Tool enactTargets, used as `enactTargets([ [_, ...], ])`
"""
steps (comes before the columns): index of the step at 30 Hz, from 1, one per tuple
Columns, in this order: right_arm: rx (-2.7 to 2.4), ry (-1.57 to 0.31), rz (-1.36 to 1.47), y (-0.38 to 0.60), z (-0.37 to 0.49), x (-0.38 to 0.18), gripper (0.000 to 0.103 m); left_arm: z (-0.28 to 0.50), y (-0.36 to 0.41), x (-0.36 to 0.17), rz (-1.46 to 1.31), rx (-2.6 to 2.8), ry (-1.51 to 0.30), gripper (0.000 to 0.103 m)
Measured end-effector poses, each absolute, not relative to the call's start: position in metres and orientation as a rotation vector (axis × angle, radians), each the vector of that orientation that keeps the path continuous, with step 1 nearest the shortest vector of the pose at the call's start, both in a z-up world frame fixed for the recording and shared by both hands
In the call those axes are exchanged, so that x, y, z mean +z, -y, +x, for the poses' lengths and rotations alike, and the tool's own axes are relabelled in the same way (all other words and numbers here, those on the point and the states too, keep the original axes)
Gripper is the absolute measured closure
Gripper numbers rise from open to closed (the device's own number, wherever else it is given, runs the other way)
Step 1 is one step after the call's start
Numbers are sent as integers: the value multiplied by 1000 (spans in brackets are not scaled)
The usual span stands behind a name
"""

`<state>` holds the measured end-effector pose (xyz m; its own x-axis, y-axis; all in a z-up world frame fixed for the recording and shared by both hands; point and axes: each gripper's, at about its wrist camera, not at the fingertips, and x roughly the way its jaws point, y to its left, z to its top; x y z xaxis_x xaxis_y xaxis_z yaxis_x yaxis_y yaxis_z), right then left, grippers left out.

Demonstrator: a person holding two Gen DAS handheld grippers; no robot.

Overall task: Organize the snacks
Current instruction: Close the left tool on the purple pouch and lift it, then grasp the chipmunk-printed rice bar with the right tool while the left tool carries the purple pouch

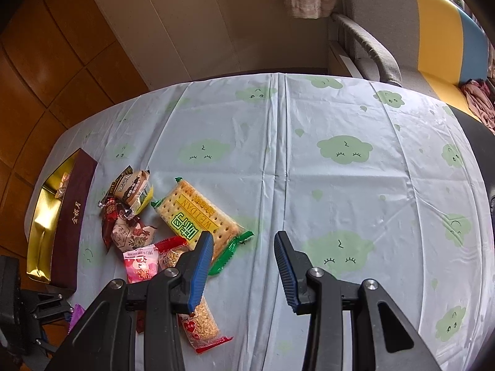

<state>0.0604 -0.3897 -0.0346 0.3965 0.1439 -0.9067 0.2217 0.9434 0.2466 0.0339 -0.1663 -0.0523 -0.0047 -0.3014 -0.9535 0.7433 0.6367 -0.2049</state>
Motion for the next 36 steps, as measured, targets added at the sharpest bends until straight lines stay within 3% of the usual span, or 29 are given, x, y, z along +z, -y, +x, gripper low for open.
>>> enactTargets([
  [4, -57, -1174, 359, 390, 61, -35, 61, 36, 171, -54, 341, -805, -1358, 59],
  [7, -62, -1178, 359, 392, 61, -36, 61, 42, 185, -52, 334, -792, -1307, 41],
  [15, -55, -1175, 360, 390, 62, -35, 61, 33, 203, -52, 474, -794, -1167, 34],
  [19, -5, -1199, 363, 383, 63, -39, 61, 39, 205, -59, 486, -817, -1148, 36],
  [21, 49, -1214, 373, 376, 64, -41, 61, 43, 204, -63, 469, -838, -1133, 51],
  [22, 96, -1216, 374, 371, 64, -40, 61, 43, 206, -64, 486, -825, -1108, 66],
  [31, 279, -1300, 181, 314, 64, -56, 62, 26, 179, -68, 365, -758, -1060, 67],
  [33, 248, -1311, 121, 308, 64, -62, 72, 21, 174, -70, 336, -748, -1026, 67],
  [36, 246, -1307, 87, 303, 61, -65, 73, 19, 176, -73, 342, -732, -1018, 66],
])
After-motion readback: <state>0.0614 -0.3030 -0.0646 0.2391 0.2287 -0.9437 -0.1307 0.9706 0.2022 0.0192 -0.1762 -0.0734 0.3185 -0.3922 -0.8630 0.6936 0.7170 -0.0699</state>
